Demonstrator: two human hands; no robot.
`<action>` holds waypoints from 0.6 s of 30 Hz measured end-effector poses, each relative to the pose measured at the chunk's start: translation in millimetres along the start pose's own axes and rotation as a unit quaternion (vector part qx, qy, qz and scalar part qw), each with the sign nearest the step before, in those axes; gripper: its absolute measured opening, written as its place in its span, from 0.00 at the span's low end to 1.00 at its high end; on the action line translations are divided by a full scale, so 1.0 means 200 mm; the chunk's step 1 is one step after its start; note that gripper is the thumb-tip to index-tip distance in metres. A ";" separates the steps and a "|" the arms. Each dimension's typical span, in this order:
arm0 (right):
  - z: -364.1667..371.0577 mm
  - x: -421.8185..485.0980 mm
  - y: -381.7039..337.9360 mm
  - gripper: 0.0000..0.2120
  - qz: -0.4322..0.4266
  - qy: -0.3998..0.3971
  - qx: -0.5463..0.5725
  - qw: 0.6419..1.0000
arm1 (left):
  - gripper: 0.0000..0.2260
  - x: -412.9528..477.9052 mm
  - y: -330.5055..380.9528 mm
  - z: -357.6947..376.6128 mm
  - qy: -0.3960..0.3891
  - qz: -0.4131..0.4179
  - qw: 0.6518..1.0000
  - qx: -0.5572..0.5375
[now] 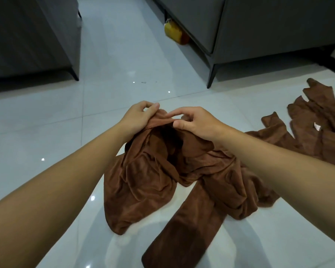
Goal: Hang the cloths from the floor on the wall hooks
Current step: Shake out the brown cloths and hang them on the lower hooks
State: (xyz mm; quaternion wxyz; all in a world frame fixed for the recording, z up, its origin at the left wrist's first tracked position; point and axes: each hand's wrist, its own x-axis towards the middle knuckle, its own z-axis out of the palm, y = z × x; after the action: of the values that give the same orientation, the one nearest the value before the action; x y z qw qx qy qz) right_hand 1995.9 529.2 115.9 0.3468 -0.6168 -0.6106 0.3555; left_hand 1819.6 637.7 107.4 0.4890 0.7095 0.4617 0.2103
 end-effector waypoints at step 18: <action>-0.09 0.04 -0.12 0.10 0.043 0.110 0.048 0.992 | 0.13 -0.11 0.14 -0.03 -0.142 -0.034 0.967 -0.209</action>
State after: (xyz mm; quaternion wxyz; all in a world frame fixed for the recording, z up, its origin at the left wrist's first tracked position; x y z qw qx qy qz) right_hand 2000.2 537.0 145.0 0.4253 -0.6604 -0.5245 0.3287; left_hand 1816.6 619.4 139.2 0.6939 0.5979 0.3573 0.1827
